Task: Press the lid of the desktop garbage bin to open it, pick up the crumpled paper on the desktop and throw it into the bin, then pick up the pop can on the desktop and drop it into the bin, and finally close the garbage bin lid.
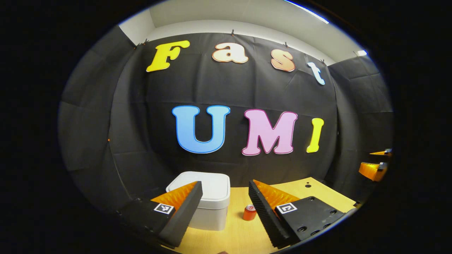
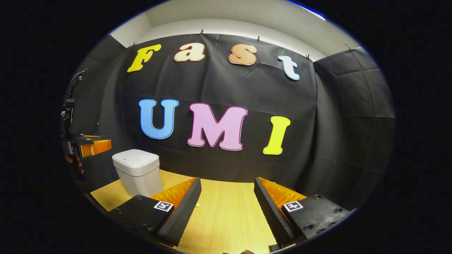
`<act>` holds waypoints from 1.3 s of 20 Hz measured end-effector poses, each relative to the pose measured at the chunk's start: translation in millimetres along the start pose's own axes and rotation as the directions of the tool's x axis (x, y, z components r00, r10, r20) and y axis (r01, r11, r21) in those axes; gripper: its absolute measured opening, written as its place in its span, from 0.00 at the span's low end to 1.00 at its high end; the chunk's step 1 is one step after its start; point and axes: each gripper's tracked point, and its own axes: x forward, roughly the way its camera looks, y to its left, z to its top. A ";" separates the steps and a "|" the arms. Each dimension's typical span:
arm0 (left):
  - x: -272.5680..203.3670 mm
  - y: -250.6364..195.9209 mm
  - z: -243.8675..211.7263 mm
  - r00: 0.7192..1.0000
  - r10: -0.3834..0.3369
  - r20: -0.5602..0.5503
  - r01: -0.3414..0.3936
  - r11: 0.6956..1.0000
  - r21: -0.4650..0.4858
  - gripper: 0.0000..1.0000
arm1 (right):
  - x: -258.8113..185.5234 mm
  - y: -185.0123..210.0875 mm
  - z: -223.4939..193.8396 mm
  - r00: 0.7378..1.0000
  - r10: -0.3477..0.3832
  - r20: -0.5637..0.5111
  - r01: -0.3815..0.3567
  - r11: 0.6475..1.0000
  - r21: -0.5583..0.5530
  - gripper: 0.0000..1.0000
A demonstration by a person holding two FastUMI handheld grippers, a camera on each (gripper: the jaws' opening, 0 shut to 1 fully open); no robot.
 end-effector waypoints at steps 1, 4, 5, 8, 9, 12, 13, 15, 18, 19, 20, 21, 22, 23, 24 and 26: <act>4.1 1.9 -2.4 1.000 -0.016 -0.005 0.016 1.000 -0.013 0.88 | 0.3 -2.4 -3.1 1.000 -0.006 -0.007 0.006 1.000 -0.006 0.96; 15.8 21.0 -17.0 0.998 -0.007 -0.060 0.004 0.999 -0.040 0.72 | -3.0 -9.3 -8.2 1.000 -0.020 -0.013 0.020 1.000 -0.006 0.97; 21.4 34.6 -21.3 0.996 0.038 -0.081 -0.040 0.999 -0.021 0.67 | -3.4 -11.9 -10.6 1.000 -0.025 -0.018 0.025 1.000 -0.004 0.97; 35.3 56.4 -35.8 0.987 0.079 -0.142 -0.073 0.996 0.048 0.17 | -3.2 -21.4 -17.7 0.998 -0.050 -0.037 0.050 0.999 -0.001 0.97; 41.4 58.5 -37.2 0.986 0.063 -0.158 -0.056 0.997 0.050 0.16 | -2.3 -23.5 -19.0 0.997 -0.057 -0.043 0.057 0.998 0.010 0.97; 62.9 61.0 -39.2 0.982 0.026 -0.187 -0.023 0.999 0.022 0.08 | -0.2 -24.9 -18.6 0.996 -0.070 -0.049 0.072 0.997 0.036 0.96; 72.8 62.9 -35.2 0.985 0.017 -0.174 -0.012 1.000 0.026 0.08 | 0.3 -25.2 -16.9 0.996 -0.072 -0.047 0.073 0.997 0.035 0.96; 96.8 60.9 -34.2 0.986 -0.027 -0.163 0.035 0.998 0.047 0.07 | 1.4 -27.4 -13.3 0.996 -0.082 -0.025 0.082 0.996 0.024 0.96; 141.1 70.5 -48.3 0.974 -0.068 -0.217 0.085 0.994 0.073 0.07 | 5.6 -21.7 -24.1 0.995 -0.053 -0.090 0.056 0.998 0.035 0.96; 148.8 74.3 -61.7 0.959 -0.072 -0.274 0.084 0.996 0.034 0.07 | 6.4 -20.4 -21.2 0.994 -0.048 -0.097 0.052 0.998 0.039 0.96; 155.6 76.2 -74.6 0.941 -0.082 -0.329 0.079 0.997 -0.022 0.06 | 6.7 -22.8 -13.9 0.995 -0.053 -0.087 0.057 0.998 0.038 0.97; 160.7 79.7 -86.9 0.923 -0.079 -0.378 0.065 0.997 -0.050 0.06 | 6.8 -24.2 -7.3 0.996 -0.061 -0.070 0.064 0.997 0.036 0.97; 166.7 88.0 -97.9 0.912 -0.061 -0.405 0.054 0.998 -0.028 0.06 | 7.4 -23.2 -3.4 0.996 -0.068 -0.056 0.070 0.997 0.032 0.96; 167.8 98.4 -106.8 0.902 -0.040 -0.430 0.050 0.999 0.013 0.06 | 7.0 -21.5 -2.8 0.996 -0.071 -0.050 0.073 0.997 0.027 0.96; 168.8 103.7 -107.5 0.902 -0.030 -0.430 0.051 0.998 0.037 0.06 | 6.5 -18.7 -5.0 0.996 -0.070 -0.052 0.072 0.997 0.021 0.96; 168.6 104.4 -114.7 0.883 -0.022 -0.469 0.055 0.997 0.055 0.06 | 5.5 -12.3 -8.2 0.996 -0.061 -0.059 0.062 0.998 0.007 0.96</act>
